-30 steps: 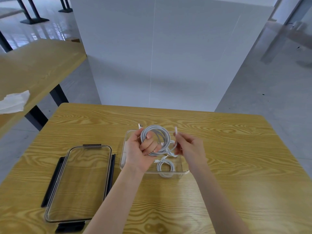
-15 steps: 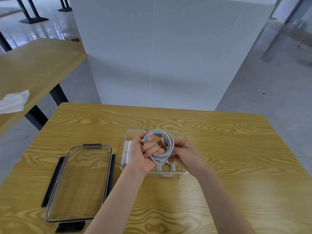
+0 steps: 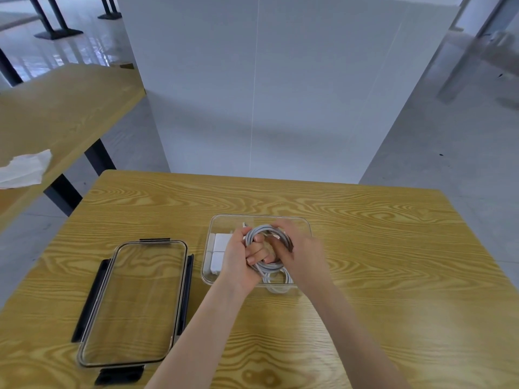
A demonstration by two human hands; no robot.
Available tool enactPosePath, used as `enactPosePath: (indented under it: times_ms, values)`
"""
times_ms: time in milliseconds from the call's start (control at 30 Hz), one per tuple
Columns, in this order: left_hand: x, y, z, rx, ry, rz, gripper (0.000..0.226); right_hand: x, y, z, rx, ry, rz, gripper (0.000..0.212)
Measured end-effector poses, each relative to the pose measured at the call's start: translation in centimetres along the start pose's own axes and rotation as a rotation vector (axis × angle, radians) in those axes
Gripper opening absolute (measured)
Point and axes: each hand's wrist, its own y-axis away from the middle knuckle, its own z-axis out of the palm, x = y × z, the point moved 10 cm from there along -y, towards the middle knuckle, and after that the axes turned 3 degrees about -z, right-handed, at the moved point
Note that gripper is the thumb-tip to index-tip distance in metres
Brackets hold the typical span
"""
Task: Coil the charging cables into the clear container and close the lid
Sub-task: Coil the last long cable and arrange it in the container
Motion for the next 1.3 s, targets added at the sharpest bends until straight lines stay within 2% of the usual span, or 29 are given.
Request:
enactPosePath:
  times_ms: [133, 233, 333, 467, 567, 767, 933, 1133, 1200, 1300]
  values:
    - [-0.5, -0.1, -0.2, -0.004, -0.084, -0.006, 0.050, -1.3, 0.1, -1.0, 0.175, 0.147, -0.130, 0.015]
    - [-0.6, -0.3, -0.3, -0.021, -0.077, -0.005, 0.048, -1.3, 0.1, -0.9, 0.191, 0.123, -0.141, 0.023]
    - [-0.4, -0.3, 0.0, -0.044, -0.086, 0.001, 0.047, -1.0, 0.0, -0.8, 0.208, 0.173, -0.136, 0.007]
    - [-0.3, 0.0, 0.3, -0.056, -0.116, 0.007, 0.044, -1.2, 0.0, -0.9, 0.224, 0.341, -0.140, 0.026]
    - [-0.4, 0.0, 0.3, -0.075, -0.143, -0.015, 0.040, -0.9, -0.1, -0.4, 0.173, 0.388, -0.077, 0.029]
    - [0.1, -0.2, -0.3, -0.037, -0.156, 0.006, 0.034, 0.7, -0.3, 0.1, 0.036, -0.080, 0.115, 0.008]
    - [0.8, -0.6, -1.2, 0.004, -0.112, 0.017, 0.031, 1.0, -0.1, -1.3, 0.044, -0.403, 0.255, 0.015]
    - [1.4, -0.7, -0.9, -0.034, -0.081, 0.052, 0.028, 2.3, 0.9, -1.9, 0.183, -0.645, 0.391, 0.004]
    - [1.5, -0.7, -1.0, -0.031, -0.174, 0.088, 0.028, 3.1, 0.9, -2.6, 0.259, -0.743, 0.457, 0.005]
    - [1.4, -0.6, -0.8, -0.030, -0.410, 0.134, 0.027, 3.0, 0.6, -3.3, 0.267, -0.760, 0.465, 0.007]
